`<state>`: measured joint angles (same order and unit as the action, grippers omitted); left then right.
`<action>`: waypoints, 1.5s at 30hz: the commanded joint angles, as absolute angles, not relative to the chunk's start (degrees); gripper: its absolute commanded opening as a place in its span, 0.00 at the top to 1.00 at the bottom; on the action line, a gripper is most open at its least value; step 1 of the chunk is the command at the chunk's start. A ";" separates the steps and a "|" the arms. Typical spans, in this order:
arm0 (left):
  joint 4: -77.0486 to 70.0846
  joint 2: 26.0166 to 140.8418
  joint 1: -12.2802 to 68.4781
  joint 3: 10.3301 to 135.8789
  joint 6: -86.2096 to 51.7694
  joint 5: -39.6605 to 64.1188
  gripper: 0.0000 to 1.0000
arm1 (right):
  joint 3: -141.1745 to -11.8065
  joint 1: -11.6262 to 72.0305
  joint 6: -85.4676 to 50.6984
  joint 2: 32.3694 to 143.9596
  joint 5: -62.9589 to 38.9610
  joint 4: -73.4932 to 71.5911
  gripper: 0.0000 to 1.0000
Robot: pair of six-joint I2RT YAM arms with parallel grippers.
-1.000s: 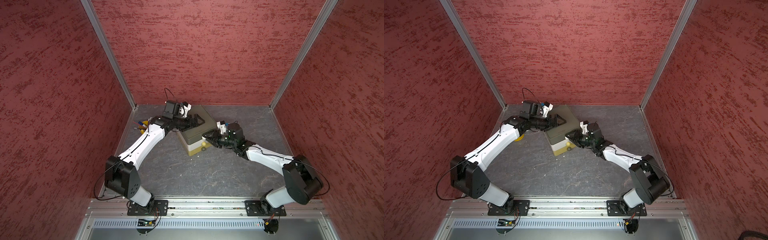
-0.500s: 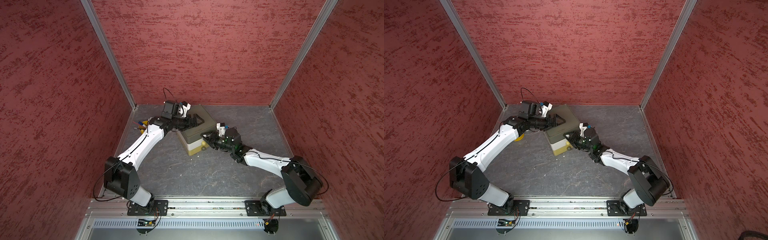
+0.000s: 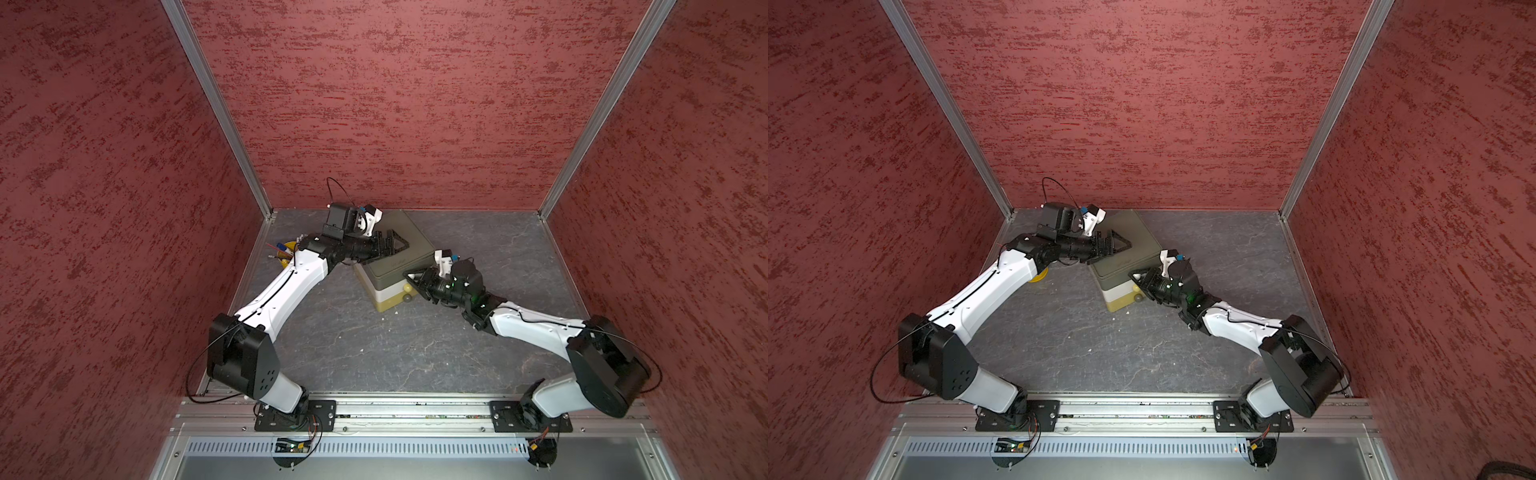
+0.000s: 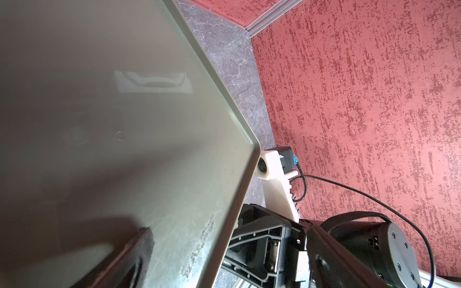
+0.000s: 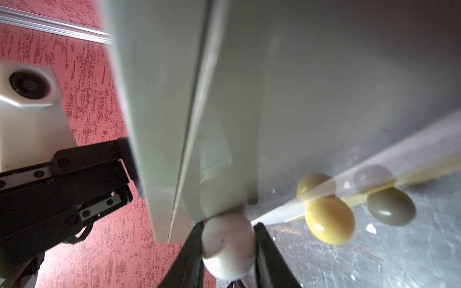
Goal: Take the keys out of the drawer
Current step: Open the drawer in the storage box.
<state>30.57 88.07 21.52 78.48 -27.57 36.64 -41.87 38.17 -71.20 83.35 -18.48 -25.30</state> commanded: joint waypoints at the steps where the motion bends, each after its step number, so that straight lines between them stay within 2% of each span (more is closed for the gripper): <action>1: 36.26 88.29 21.27 75.98 -27.84 35.43 0.00 | -40.41 38.78 -70.32 80.18 -17.58 -22.36 0.74; 8: 36.30 88.03 21.36 75.79 -28.20 35.26 0.00 | -37.63 38.80 -69.46 75.69 -16.39 -19.15 0.79; 33: 35.64 87.08 22.38 74.11 -29.82 34.37 0.00 | -27.31 39.11 -66.58 52.57 -14.23 0.67 0.81; 45: 34.85 86.74 23.03 73.26 -30.64 33.95 0.00 | -25.49 41.15 -67.26 48.51 -12.94 3.49 0.82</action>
<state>29.06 85.78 22.57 75.85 -29.69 35.70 -26.46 40.18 -67.26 48.95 -16.10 -0.67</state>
